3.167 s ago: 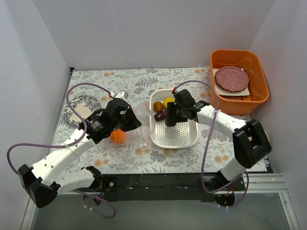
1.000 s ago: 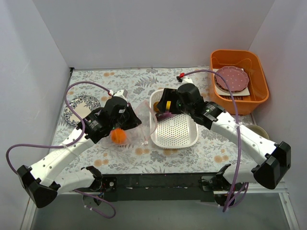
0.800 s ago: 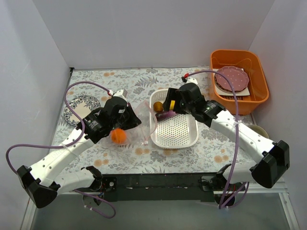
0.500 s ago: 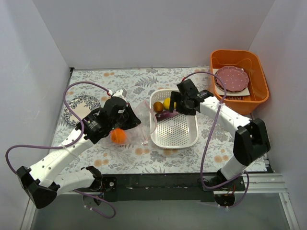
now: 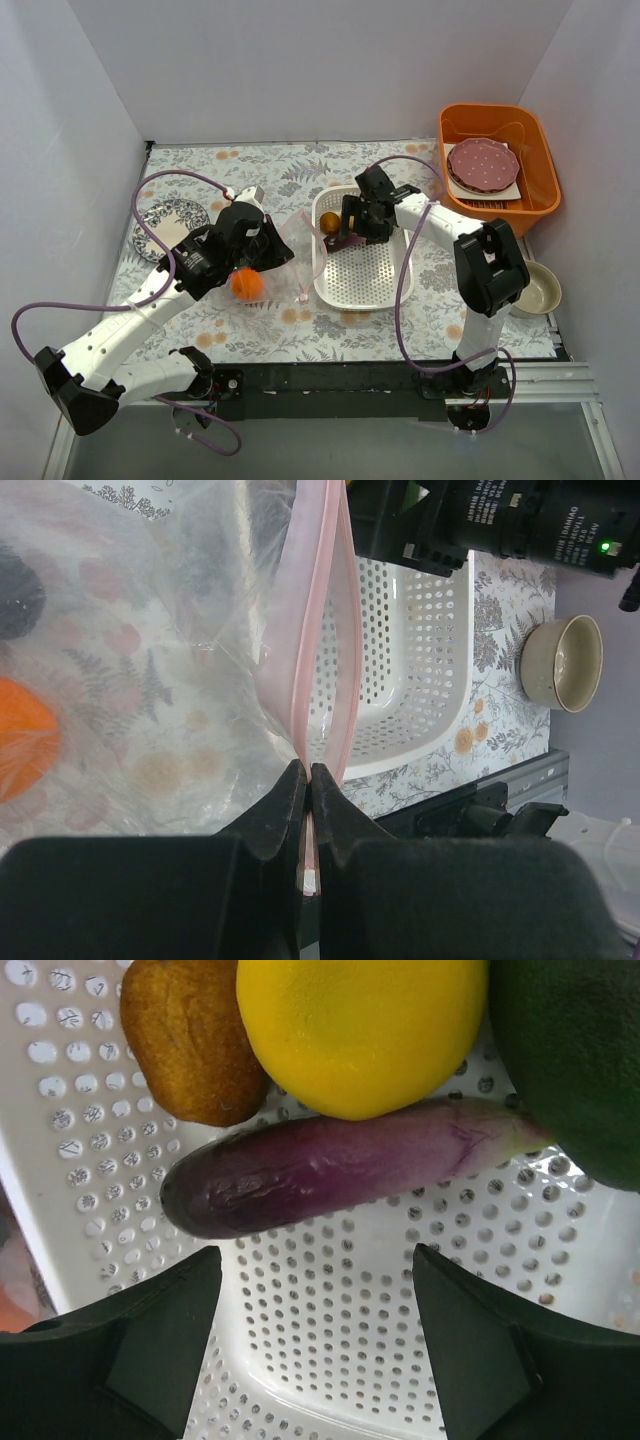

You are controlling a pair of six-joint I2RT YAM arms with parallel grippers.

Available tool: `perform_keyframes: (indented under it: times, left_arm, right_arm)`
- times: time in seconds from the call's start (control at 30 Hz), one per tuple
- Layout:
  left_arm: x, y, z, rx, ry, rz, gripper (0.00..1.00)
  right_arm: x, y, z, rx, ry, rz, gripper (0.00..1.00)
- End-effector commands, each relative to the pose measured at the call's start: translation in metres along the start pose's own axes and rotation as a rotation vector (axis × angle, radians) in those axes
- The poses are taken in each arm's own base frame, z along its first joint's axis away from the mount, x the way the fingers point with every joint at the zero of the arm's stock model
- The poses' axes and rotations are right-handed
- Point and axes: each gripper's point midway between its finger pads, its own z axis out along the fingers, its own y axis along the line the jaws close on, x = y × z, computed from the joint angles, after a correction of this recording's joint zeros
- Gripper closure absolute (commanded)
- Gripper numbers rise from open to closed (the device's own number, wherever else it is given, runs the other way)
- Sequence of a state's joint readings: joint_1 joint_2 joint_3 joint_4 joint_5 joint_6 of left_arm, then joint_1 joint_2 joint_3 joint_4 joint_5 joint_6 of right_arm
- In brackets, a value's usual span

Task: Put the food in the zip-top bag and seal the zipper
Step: Pick up the fake vegetable from the bin.

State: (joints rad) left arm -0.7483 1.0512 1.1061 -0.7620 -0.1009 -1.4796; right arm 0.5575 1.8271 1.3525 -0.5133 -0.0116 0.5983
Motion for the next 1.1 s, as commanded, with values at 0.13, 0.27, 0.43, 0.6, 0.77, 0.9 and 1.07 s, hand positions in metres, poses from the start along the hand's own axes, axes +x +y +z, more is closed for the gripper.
perform_keyframes:
  times: [0.13,0.27,0.43,0.6,0.77,0.9,1.07]
  left_arm:
    - [-0.003,-0.004,-0.006,0.028,-0.015,0.007,1.0]
    - [-0.002,-0.003,-0.005,0.029,-0.016,0.007,1.0]
    - [-0.002,-0.002,-0.004,0.024,-0.016,0.01,1.0]
    - [-0.002,-0.002,-0.005,0.026,-0.017,0.012,1.0]
    - [-0.001,0.002,-0.006,0.017,-0.02,0.009,1.0]
    - [0.001,0.0,-0.006,0.027,-0.018,-0.001,1.0]
    - [-0.002,-0.004,-0.005,0.032,-0.019,-0.006,1.0]
  right_arm:
    - [-0.018,0.007,0.018,0.003,-0.009,-0.055,0.16]
    - [-0.026,0.013,0.013,-0.007,-0.024,-0.07,0.16]
    - [-0.034,0.019,0.011,-0.033,-0.063,-0.038,0.16]
    - [-0.021,0.012,0.027,0.012,0.02,-0.019,0.15]
    - [0.002,0.0,0.036,0.025,0.063,-0.015,0.16]
    - [0.017,-0.007,0.038,0.033,0.085,-0.023,0.16]
    - [0.028,-0.009,0.032,0.033,0.085,-0.076,0.18]
